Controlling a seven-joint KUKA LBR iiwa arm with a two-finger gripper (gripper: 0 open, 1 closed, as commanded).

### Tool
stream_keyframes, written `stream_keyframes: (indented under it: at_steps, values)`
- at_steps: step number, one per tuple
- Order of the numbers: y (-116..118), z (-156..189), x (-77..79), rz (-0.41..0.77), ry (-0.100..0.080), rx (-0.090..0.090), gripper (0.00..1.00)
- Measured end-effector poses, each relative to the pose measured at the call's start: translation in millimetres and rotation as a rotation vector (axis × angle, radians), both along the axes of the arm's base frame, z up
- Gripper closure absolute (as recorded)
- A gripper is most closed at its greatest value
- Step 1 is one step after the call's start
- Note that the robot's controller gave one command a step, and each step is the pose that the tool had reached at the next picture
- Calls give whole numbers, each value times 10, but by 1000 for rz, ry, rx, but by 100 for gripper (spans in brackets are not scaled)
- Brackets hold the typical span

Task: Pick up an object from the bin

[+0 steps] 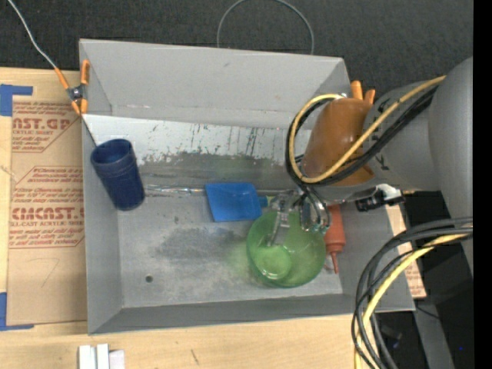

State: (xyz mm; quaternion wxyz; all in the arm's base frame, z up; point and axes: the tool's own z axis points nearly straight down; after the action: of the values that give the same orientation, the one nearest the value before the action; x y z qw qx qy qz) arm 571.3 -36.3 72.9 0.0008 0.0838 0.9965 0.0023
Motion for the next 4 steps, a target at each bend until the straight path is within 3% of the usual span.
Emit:
stream_keyframes:
  at_steps: [1, 2, 3, 4]
  values:
    - [0, 0, 0, 0, 0, 0, 100]
    - [-6, 867, -1, -15, 4, 2, 100]
    - [23, 1486, 82, -6, -4, 1, 0]
    - [23, 1486, 82, -6, -3, 1, 0]
